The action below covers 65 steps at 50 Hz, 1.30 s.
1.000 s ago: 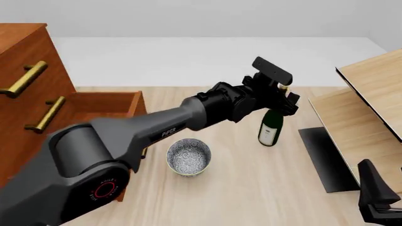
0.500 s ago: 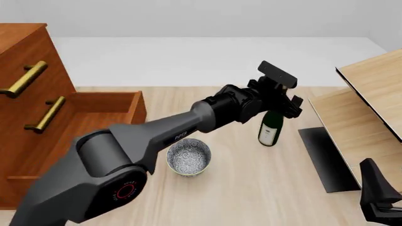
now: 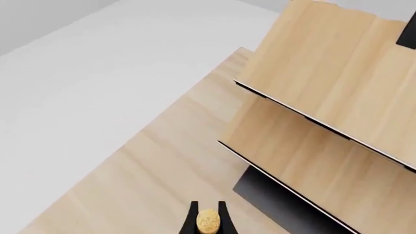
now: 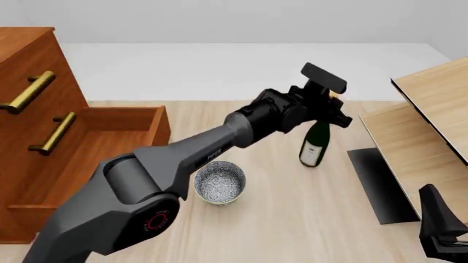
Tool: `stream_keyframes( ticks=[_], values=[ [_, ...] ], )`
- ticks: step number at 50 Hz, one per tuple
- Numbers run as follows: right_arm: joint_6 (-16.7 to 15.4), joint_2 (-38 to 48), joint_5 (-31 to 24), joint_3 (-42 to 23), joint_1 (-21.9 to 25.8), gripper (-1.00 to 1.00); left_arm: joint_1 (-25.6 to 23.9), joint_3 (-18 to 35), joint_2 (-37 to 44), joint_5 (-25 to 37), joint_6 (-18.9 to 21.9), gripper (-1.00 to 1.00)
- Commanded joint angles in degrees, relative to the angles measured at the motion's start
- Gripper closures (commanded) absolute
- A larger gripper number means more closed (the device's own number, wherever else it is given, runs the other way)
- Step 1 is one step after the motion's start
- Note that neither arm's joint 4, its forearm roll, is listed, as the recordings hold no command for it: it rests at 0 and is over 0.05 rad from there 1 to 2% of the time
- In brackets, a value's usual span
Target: Put the wine bottle in the bottom drawer of the cabinet.
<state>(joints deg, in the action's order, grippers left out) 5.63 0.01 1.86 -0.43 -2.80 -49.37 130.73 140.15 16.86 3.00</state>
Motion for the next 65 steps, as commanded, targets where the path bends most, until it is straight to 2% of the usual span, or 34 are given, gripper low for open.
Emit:
stream_keyframes(
  ticks=[1, 10, 11, 12, 14, 15, 25, 40, 43, 46, 57, 60, 65],
  values=[
    [-0.1, 0.0, 0.0, 0.0, 0.0, -1.00, 0.1, 2.3, -0.5, 1.5, 0.4, 1.00],
    [-0.4, 0.0, 0.0, 0.1, 0.1, -1.00, -0.6, 0.8, -3.2, 1.1, 0.5, 1.00],
    [-0.4, 0.0, -0.1, 0.1, 0.2, -1.00, -0.5, -3.5, -5.4, -1.4, 0.5, 1.00],
    [-0.5, 0.0, -0.1, 0.0, 0.2, -1.00, -0.6, -13.7, -10.0, -7.5, 0.6, 1.00],
    [-0.6, 0.0, -0.1, 0.0, 0.2, -1.00, -1.0, -22.0, -14.5, -11.9, 0.4, 1.00],
    [-0.6, 0.0, -0.1, 0.0, 0.3, -1.00, -1.2, -23.2, -15.2, -12.8, 0.5, 1.00],
    [-1.1, 0.0, 0.0, 0.3, 0.6, -1.00, -2.0, -26.1, -21.2, -12.9, 0.2, 1.00],
    [-1.4, 0.0, -0.5, 0.1, 0.5, -1.00, -2.4, -27.1, -29.4, -9.0, 0.0, 1.00],
    [-1.6, 0.0, -0.8, -0.1, 0.6, -1.00, -2.8, -28.5, -31.6, -9.2, 1.3, 1.00],
    [-1.8, 0.0, -1.1, -0.4, 0.5, -1.00, -3.1, -29.0, -33.3, -8.0, 0.2, 1.00],
    [-3.5, 0.0, -1.7, -0.5, 0.9, -1.00, -1.8, -34.3, -39.9, -7.3, 0.2, 1.00],
    [-3.7, 0.0, -1.6, -0.3, 0.9, -1.00, -1.9, -38.0, -42.8, -8.4, 1.4, 1.00],
    [-4.1, 0.0, -1.7, -0.5, 1.2, -1.00, -2.0, -41.3, -46.6, -7.9, 0.3, 1.00]
  ],
)
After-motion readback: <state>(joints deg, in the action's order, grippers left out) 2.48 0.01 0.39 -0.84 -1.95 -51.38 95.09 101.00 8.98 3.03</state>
